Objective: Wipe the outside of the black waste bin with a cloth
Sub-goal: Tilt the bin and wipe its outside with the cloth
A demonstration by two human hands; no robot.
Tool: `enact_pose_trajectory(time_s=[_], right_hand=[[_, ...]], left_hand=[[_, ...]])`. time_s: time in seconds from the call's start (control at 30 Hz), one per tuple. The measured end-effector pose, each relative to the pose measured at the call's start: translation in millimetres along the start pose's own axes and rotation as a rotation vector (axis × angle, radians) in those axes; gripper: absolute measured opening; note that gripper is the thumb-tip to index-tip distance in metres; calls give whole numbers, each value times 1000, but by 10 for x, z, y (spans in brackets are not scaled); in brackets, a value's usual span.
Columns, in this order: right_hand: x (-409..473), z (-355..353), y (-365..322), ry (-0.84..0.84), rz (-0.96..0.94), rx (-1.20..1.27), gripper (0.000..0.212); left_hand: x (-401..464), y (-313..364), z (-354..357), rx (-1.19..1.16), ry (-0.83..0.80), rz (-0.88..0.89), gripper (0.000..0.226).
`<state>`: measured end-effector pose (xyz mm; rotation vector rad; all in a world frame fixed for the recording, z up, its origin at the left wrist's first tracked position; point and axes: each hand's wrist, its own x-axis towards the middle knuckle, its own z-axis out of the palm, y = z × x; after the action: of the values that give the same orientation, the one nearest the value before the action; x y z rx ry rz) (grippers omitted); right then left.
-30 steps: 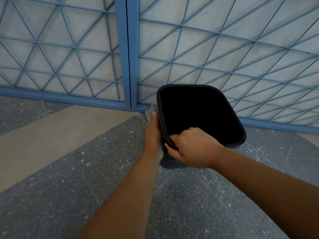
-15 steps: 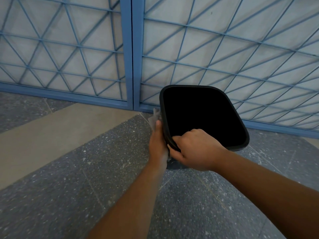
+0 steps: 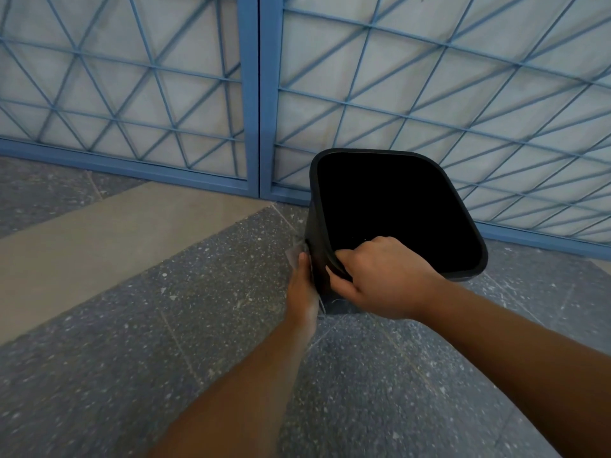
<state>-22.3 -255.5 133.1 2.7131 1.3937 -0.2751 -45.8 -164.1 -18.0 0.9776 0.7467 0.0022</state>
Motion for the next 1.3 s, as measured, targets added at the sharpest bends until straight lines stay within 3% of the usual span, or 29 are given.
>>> enact_pose_trajectory(time_s=[0.1, 0.3, 0.4, 0.57, 0.7, 0.87, 1.0, 1.13, 1.3], right_hand=[[3, -10, 0, -9, 15, 12, 37], [20, -12, 15, -10, 11, 37, 37], [19, -11, 16, -23, 14, 45, 36], [9, -14, 18, -28, 7, 54, 36], [4, -18, 16, -27, -3, 54, 37], [-4, -23, 6, -28, 0, 51, 35], [-11, -25, 8, -25, -3, 48, 36], [-11, -19, 13, -16, -9, 51, 35], [-9, -23, 10, -17, -10, 48, 36]], left_hand=[[89, 124, 49, -97, -7, -85, 52], [17, 104, 44, -118, -67, 51, 44], [109, 172, 41, -120, -46, -41, 45], [143, 146, 32, -98, -114, 15, 50], [252, 198, 22, -84, -92, -81, 54], [92, 103, 12, -40, -143, 37, 56], [189, 182, 16, -75, -112, -42, 49], [82, 137, 19, -5, -119, 88, 51], [284, 221, 12, -117, -81, -35, 54]])
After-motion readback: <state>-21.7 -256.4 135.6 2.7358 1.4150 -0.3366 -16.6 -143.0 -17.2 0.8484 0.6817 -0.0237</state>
